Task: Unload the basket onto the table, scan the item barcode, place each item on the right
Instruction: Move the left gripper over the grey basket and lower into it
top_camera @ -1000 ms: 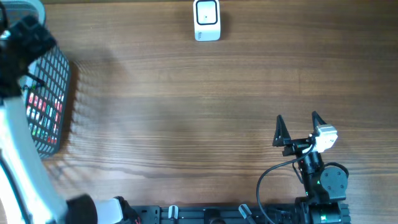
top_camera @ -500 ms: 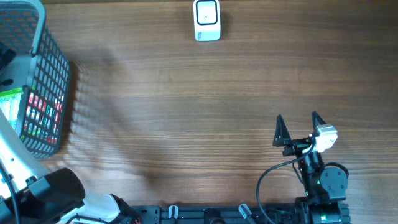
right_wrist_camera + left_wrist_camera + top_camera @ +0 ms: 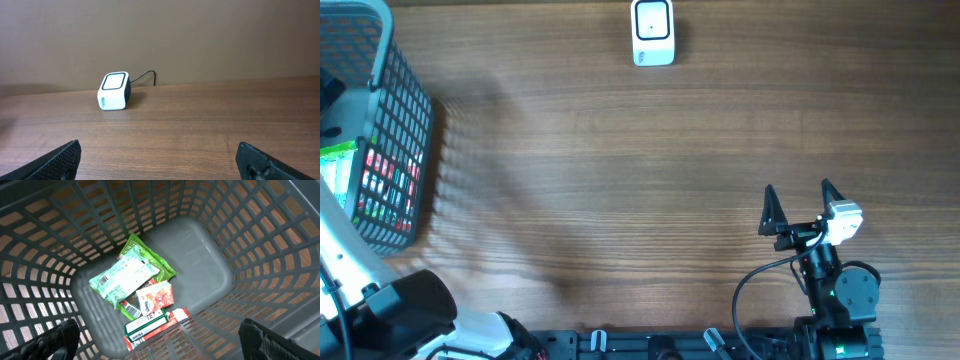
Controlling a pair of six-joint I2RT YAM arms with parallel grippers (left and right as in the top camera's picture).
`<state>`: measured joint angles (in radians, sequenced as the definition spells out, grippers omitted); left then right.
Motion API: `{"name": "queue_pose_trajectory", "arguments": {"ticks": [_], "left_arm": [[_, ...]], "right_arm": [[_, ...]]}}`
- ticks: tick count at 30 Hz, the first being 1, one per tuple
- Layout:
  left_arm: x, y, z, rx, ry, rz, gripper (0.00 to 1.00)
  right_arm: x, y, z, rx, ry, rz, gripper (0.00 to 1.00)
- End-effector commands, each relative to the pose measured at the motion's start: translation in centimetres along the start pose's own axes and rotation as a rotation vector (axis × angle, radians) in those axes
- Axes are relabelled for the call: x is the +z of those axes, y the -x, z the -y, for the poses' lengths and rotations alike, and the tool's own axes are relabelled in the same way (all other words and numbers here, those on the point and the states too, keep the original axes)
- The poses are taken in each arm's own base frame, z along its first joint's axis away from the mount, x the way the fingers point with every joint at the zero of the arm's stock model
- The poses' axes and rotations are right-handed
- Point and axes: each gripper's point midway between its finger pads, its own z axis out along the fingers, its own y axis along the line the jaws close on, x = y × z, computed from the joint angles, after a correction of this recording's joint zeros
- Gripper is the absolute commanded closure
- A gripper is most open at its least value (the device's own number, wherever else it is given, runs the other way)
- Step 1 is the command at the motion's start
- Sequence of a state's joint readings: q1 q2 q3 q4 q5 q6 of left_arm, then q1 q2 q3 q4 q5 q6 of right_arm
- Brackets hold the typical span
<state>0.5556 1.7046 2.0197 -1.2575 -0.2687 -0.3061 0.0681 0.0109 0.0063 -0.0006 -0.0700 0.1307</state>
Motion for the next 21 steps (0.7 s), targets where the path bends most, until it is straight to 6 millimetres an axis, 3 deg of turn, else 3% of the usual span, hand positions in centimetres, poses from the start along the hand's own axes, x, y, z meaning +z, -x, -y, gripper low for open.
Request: {"name": "queue_pose_trajectory", "arguments": {"ticks": [1, 17, 19, 21], "left_arm": [[0.1, 0.4, -0.3, -0.020, 0.017, 0.009, 0.00], [0.1, 0.4, -0.2, -0.021, 0.011, 0.008, 0.00], [0.0, 0.1, 1.7, -0.027, -0.095, -0.014, 0.00], [-0.8, -1.6, 5.2, -0.016, -0.303, -0.113, 0.00]], "right_arm": [[0.0, 0.2, 0.3, 0.000, -0.014, 0.011, 0.00], [0.0, 0.2, 0.3, 0.000, -0.014, 0.011, 0.00], [0.0, 0.2, 0.3, 0.000, -0.014, 0.011, 0.00], [0.0, 0.2, 0.3, 0.000, -0.014, 0.011, 0.00]]}}
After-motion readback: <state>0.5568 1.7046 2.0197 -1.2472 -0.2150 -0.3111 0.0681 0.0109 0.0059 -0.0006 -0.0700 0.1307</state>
